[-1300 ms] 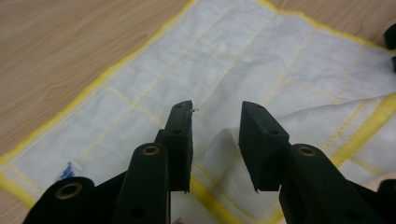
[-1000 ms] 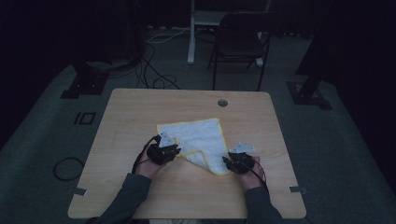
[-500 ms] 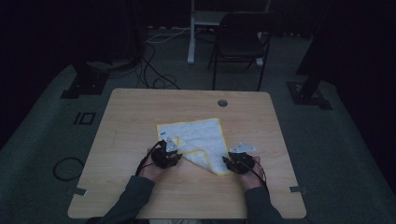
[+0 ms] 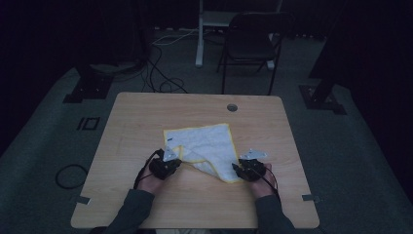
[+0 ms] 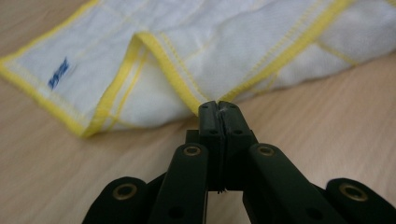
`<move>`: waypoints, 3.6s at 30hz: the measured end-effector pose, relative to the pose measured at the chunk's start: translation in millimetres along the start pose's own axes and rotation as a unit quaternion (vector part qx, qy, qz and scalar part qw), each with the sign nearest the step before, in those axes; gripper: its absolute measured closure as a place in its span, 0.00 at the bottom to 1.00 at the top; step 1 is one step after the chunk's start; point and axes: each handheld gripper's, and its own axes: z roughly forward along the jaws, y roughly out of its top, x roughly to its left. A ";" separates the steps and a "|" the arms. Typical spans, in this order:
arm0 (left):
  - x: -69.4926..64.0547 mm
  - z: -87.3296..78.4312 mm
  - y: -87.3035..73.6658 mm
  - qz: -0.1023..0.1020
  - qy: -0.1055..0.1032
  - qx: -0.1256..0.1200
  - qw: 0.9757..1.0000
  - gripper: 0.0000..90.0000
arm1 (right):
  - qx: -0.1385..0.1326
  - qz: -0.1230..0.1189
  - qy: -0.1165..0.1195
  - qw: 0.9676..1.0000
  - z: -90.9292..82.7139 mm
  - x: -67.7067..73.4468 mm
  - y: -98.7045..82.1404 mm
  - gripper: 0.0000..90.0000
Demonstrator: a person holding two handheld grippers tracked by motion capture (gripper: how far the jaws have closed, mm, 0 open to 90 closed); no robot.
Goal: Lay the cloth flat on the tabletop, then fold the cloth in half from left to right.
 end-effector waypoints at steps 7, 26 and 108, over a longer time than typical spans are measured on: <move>-0.4 -13.7 -21.1 -0.007 -0.003 0.012 1.000 0.99 | -0.018 -0.014 -0.004 1.000 1.2 4.8 8.4 0.68; -7.0 -55.3 -39.3 -0.030 -0.006 -0.029 0.999 0.91 | -0.030 -0.015 0.000 0.999 28.3 0.4 38.9 0.67; 11.9 15.1 -14.8 -0.145 0.061 -0.031 0.987 0.54 | -0.010 0.020 -0.003 1.000 2.5 15.0 -0.8 0.65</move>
